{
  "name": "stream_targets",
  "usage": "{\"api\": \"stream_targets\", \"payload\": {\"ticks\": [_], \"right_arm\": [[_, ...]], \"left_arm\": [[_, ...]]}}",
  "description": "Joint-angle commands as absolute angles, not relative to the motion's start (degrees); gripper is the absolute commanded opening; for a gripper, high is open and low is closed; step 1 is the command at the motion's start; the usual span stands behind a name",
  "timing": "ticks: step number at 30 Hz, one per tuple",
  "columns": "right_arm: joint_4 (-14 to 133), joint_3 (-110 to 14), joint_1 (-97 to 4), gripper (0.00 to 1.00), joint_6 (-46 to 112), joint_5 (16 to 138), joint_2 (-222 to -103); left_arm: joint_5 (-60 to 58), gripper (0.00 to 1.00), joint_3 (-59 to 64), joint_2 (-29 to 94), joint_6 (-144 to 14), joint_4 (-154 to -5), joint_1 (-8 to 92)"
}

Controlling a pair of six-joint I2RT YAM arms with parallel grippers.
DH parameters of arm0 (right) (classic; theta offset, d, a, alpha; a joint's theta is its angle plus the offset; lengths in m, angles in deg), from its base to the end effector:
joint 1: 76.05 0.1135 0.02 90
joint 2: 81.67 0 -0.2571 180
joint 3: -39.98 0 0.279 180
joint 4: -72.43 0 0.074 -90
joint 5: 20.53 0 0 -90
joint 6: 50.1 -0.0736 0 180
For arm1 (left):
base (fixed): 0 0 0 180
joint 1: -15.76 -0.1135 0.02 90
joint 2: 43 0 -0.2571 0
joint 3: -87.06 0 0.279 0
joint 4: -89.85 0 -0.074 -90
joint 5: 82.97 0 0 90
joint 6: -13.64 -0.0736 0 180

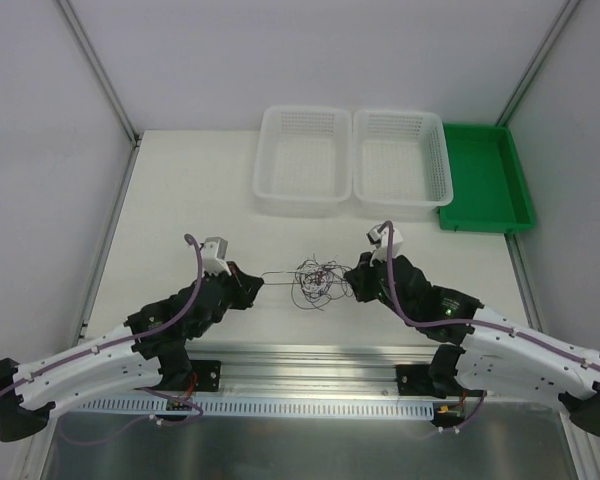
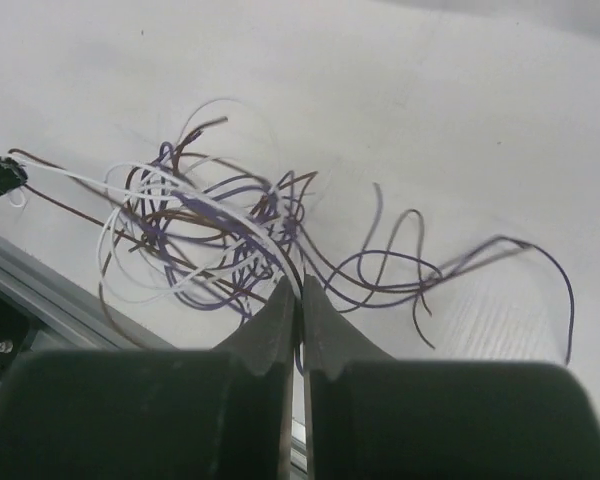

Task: Untangle the cables
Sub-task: Untie the cable.

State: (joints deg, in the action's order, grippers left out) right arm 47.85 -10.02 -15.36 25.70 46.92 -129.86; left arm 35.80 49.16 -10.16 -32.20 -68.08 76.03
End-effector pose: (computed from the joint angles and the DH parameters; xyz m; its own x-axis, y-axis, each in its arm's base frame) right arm 0.1511 0.2115 0.2590 -0.3388 -0.1406 -0.9303 -0.5664 0.8200 0.0823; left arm 0.1371 -0.1686 0.2370 -0.4754 -0.3990 -0.7841 0.2813 0.7755 -0.5652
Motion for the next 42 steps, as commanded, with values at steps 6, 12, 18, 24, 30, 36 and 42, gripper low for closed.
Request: {"api": "stream_targets", "payload": {"ticks": [6,12,18,24,30,36,42], "right_arm": [[36.63,-13.40,-16.02,0.16,27.76,36.05,-122.28],[37.42,-15.16,-16.02,0.50,29.62,47.05,-128.42],[37.86,-13.93,-16.02,0.51,27.86,50.65,-136.68],[49.80,-10.50,-16.02,0.57,27.24,58.82,-145.56],[58.60,-12.34,-15.84,0.67,28.03,61.12,-154.44],[63.17,-14.63,-15.84,0.68,29.79,61.55,-160.33],[66.43,-12.27,-14.61,0.67,28.74,63.05,-158.94]], "left_arm": [[42.19,0.00,41.95,-15.23,-34.96,-53.38,74.29],[36.65,0.00,39.22,-6.80,-35.50,-53.47,74.29],[34.45,0.00,41.94,-1.35,-31.63,-53.56,74.29],[34.71,0.00,43.35,-4.50,-30.66,-53.56,74.29],[34.27,0.00,45.45,-6.70,-29.96,-53.47,74.29],[33.92,0.00,46.95,-6.53,-28.64,-53.56,74.29],[34.18,0.00,47.21,-5.65,-28.64,-53.56,74.29]]}}
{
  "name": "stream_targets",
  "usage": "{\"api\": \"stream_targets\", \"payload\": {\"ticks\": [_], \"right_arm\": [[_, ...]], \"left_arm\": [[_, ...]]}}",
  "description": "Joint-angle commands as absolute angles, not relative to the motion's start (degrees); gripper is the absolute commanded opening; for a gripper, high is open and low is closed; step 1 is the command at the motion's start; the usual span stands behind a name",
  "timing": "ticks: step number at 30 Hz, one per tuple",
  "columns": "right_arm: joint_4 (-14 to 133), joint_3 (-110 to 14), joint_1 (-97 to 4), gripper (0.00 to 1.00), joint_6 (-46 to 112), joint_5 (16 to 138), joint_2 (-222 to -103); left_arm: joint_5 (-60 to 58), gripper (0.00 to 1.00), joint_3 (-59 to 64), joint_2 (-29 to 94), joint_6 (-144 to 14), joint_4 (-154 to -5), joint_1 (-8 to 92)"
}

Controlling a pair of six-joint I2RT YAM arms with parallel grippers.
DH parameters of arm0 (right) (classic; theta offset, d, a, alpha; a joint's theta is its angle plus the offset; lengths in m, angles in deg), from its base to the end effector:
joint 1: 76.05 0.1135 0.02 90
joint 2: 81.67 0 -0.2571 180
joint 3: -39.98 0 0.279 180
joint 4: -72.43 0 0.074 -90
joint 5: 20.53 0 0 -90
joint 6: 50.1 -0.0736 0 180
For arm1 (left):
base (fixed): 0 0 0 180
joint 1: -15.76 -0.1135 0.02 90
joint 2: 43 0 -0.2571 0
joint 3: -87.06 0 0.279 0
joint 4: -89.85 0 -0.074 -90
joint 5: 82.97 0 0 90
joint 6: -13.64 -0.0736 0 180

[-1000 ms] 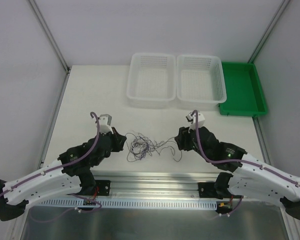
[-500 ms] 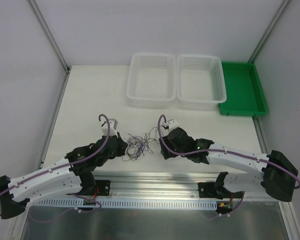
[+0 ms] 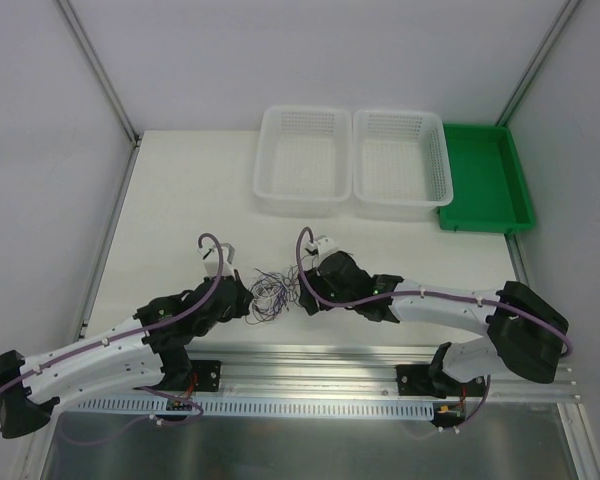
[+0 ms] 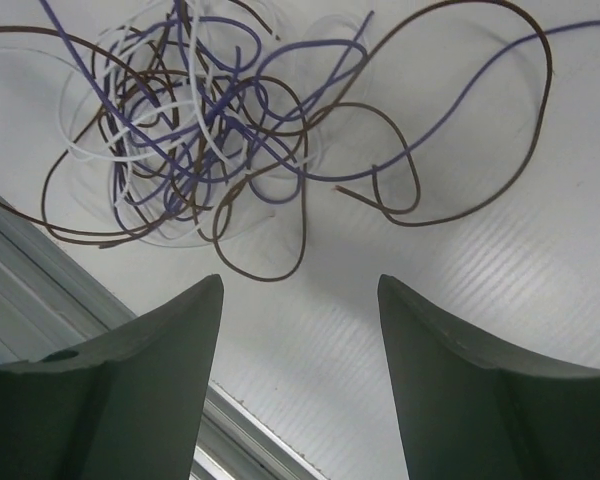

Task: Untangle the cables
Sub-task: Untie the cable.

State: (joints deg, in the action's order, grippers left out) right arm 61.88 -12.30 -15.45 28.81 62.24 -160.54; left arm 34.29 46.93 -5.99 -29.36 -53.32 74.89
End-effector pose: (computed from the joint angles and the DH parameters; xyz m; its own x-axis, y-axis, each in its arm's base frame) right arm 0.1735 0.2891 0.1521 -0.4476 -0.4057 -0.7969 -0.7428 0.6649 0.0788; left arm 0.1363 -0.1623 0.2061 -0.6093 -0.2479 -0.7532 0.1788 0.8825 -0.4350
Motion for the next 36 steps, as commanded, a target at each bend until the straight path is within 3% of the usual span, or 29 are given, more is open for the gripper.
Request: {"api": "stream_targets", "payload": {"ticks": [1,8,14,20,23,24,25,30,36], "right_arm": [[67.82,-11.82,-14.00,0.67,28.56,63.66,-158.58],[69.77,-13.57,-11.97,0.66,29.62,65.25,-162.35],[69.24,-15.24,-11.97,0.59,29.44,60.95,-168.15],[70.65,-13.66,-12.24,0.37,30.14,57.69,-168.25],[70.21,-12.44,-12.59,0.14,30.67,55.59,-165.97],[69.17,-11.47,-12.68,0.04,30.93,54.80,-165.00],[68.28,-10.94,-13.11,0.01,31.19,53.05,-162.56],[50.59,-10.32,-14.78,0.01,31.46,38.15,-150.87],[28.15,-13.65,-24.16,0.01,31.81,26.68,-125.74]], "left_arm": [[34.36,0.00,47.39,-5.39,-28.55,-53.56,74.29],[34.45,0.00,47.30,-4.07,-28.55,-53.56,74.29],[34.45,0.00,47.83,-5.38,-28.29,-53.56,74.29],[35.06,0.00,49.06,-6.18,-27.76,-53.56,74.29],[35.59,0.00,49.41,-6.18,-27.59,-53.56,74.29],[35.85,0.00,49.50,-6.09,-27.50,-53.47,74.29],[35.94,0.00,49.68,-6.00,-27.24,-53.47,74.29],[37.70,0.00,50.20,-5.30,-25.74,-52.33,73.77],[38.75,0.00,51.43,-5.03,-24.77,-50.22,70.52]]}}
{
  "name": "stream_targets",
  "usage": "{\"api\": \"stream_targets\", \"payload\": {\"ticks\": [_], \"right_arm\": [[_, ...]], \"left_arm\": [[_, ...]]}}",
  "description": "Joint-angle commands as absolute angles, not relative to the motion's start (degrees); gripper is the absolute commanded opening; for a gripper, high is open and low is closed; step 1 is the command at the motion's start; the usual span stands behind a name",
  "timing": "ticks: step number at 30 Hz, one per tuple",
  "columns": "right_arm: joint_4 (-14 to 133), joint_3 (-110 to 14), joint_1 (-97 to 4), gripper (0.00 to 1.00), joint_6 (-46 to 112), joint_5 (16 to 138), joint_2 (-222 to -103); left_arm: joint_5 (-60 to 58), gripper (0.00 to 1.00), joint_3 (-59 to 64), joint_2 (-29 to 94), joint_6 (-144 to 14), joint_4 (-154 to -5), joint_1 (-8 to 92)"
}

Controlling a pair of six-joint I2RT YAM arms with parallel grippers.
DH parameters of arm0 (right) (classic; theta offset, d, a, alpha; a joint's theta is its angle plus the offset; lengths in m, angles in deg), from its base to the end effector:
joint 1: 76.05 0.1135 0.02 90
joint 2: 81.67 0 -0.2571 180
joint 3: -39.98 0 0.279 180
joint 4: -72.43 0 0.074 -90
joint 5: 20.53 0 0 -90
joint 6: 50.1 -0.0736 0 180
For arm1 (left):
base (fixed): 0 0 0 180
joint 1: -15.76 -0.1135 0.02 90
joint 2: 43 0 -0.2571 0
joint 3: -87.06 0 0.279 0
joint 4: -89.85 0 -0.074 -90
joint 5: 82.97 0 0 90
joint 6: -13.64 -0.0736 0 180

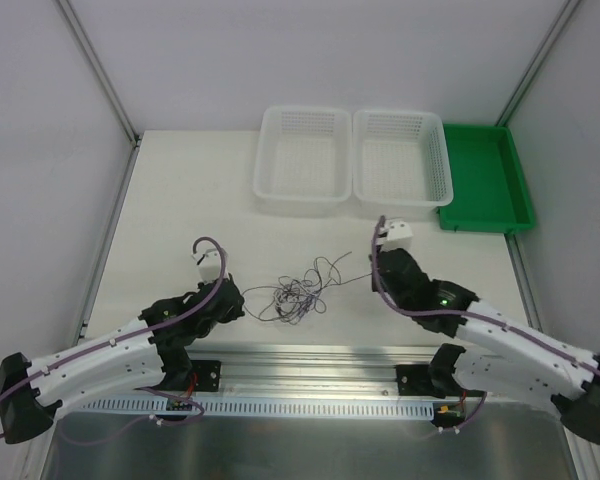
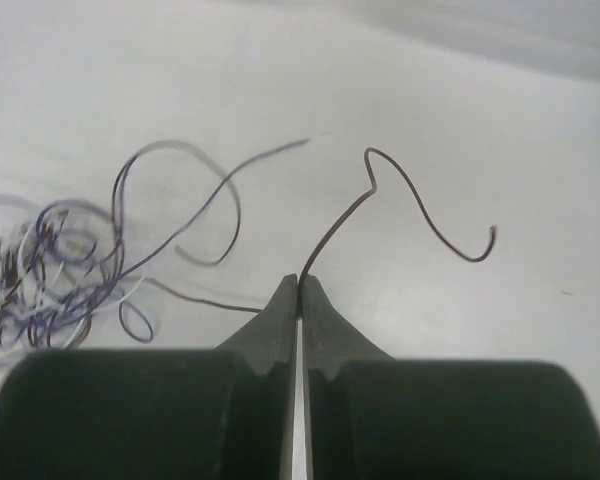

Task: Untangle the cables
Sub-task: Untie the cable, then place the cable in the bin.

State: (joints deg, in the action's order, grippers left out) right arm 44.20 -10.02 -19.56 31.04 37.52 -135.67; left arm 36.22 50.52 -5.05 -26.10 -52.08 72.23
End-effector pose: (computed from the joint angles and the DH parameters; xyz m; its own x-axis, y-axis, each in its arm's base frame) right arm 0.1775 0.1975 0.2293 -0.3618 -0.3097 -0.8793 -0.4095 0.9001 -0.1486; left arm 0.1420 -0.1493 0.1768 -0.6242 -0.2733 -0.7319 0.0623 0.9165 -0.3953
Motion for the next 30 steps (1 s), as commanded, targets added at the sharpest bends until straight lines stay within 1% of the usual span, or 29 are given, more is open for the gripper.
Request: {"api": "stream_targets", "payload": {"ticks": [1,2,4,6,8,12,15,20,23,24,27,28,30], "right_arm": [[26.11,-14.62,-25.67,0.01,32.33,26.40,-122.84],[24.44,-17.07,-27.08,0.01,33.73,26.23,-117.59],[20.83,-20.32,-31.28,0.01,35.50,26.75,-114.21],[18.37,-26.12,-33.15,0.01,38.13,27.97,-112.18],[16.69,-32.25,-34.30,0.01,39.28,27.90,-112.78],[15.54,-39.30,-34.38,0.01,43.05,26.05,-114.98],[15.89,-43.96,-34.30,0.01,43.76,28.41,-116.04],[15.55,-49.07,-34.38,0.01,44.73,32.54,-118.40],[14.66,-47.33,-34.38,0.01,43.86,35.98,-119.55],[14.66,-46.28,-34.39,0.01,43.51,36.42,-119.73],[14.75,-41.45,-34.30,0.01,41.92,36.51,-120.26],[15.19,-40.30,-34.30,0.01,41.48,36.51,-120.26],[16.42,-37.31,-34.39,0.01,40.87,35.99,-120.26]], "left_arm": [[38.84,0.00,51.61,-5.21,-24.68,-50.04,69.99],[39.19,0.00,51.78,-5.21,-24.68,-49.78,69.55],[39.19,0.00,52.05,-5.74,-24.51,-48.81,68.06],[39.28,0.00,52.22,-6.35,-24.60,-48.02,66.92],[39.54,0.00,51.96,-7.05,-24.77,-47.14,66.12],[40.77,0.00,49.60,-9.42,-26.35,-43.38,63.67],[41.74,0.00,47.23,-10.22,-28.80,-42.48,61.56],[41.83,0.00,44.23,-9.08,-31.27,-41.08,59.88],[39.11,0.01,43.26,-7.76,-32.15,-41.16,59.88],[38.15,0.05,42.83,-6.98,-32.94,-41.16,59.88],[34.54,0.28,41.60,-5.66,-35.13,-41.16,59.88],[33.58,0.40,41.16,-5.39,-35.75,-41.16,59.88],[31.38,0.50,39.49,-5.13,-38.03,-41.16,59.88]]}}
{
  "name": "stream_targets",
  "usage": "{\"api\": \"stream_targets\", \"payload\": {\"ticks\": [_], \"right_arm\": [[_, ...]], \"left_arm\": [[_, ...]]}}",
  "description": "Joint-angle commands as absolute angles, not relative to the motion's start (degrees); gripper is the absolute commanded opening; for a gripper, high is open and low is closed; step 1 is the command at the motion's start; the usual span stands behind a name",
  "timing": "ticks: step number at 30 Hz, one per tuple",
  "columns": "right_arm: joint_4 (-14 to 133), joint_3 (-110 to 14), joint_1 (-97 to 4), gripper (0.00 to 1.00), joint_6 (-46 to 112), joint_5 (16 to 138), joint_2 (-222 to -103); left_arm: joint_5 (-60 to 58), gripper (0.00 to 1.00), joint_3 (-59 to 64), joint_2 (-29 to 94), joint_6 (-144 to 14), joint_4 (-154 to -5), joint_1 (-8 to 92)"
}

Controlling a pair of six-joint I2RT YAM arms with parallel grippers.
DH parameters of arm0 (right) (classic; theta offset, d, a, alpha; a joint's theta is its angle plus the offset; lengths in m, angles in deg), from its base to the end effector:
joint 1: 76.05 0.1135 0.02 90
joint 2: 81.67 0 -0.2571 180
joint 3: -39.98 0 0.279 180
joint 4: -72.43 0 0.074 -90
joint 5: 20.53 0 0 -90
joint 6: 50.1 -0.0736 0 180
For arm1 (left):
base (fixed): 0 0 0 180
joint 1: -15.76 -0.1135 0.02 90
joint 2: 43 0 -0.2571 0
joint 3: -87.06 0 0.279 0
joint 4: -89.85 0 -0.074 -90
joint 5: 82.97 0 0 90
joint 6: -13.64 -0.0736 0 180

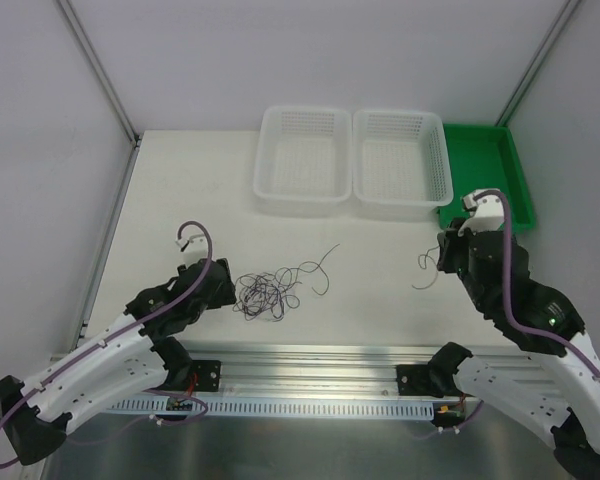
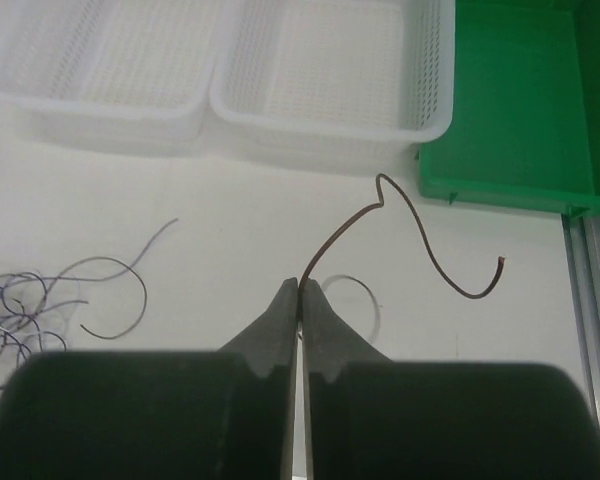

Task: Untangle the cables
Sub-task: Place the cable in the bin.

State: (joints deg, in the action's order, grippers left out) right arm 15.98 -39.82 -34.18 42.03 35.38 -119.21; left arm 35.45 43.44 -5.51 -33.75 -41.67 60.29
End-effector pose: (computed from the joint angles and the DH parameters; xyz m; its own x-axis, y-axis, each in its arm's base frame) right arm 0.1418 0.0717 0.4247 -0.1769 -0.1999 -0.9637 -0.1548 0.9726 -0.1733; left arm 0.1642 -0.1124 0.2063 -0.6012 -0.2438 -0.7610 -0.0557 0.9628 -0.2644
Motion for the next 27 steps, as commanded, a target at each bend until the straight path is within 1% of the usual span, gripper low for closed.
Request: {"api": "stream_targets", "payload": {"ticks": [1,4,5,8,11,14,16,20,23,27], "right_arm": [[16.94,-36.78,-34.47,0.01,40.87,35.81,-120.34],[18.09,-36.86,-35.52,0.01,41.21,35.37,-122.10],[18.61,-37.21,-35.79,0.01,41.30,35.37,-122.80],[19.67,-39.76,-37.54,0.01,42.01,35.28,-126.31],[19.76,-44.94,-41.05,0.01,42.45,35.54,-131.23],[21.33,-50.65,-46.41,0.01,43.50,37.82,-136.32],[22.39,-55.11,-51.68,0.01,43.50,40.89,-140.01],[25.11,-61.54,-61.42,0.01,43.59,42.92,-145.46],[27.66,-65.41,-65.92,0.01,43.94,43.01,-148.72],[33.02,-67.80,-74.98,0.01,43.77,43.01,-154.52]], "left_arm": [[30.68,0.60,38.79,-4.95,-38.83,-41.16,59.88],[27.16,0.77,35.01,-3.55,-43.22,-41.16,59.62],[25.85,0.87,33.00,-2.15,-45.40,-41.16,59.27],[20.49,0.99,30.35,1.19,-48.58,-41.16,56.81],[15.91,0.99,28.06,4.61,-52.01,-41.16,53.47],[11.87,0.99,27.35,6.91,-54.65,-41.16,50.05],[9.41,0.99,27.88,7.09,-55.79,-41.16,48.90],[10.27,0.99,30.68,4.99,-56.50,-41.25,47.49],[11.33,0.99,32.27,2.89,-56.32,-41.25,46.70],[14.23,0.99,32.98,-0.46,-55.54,-41.25,46.08]]}}
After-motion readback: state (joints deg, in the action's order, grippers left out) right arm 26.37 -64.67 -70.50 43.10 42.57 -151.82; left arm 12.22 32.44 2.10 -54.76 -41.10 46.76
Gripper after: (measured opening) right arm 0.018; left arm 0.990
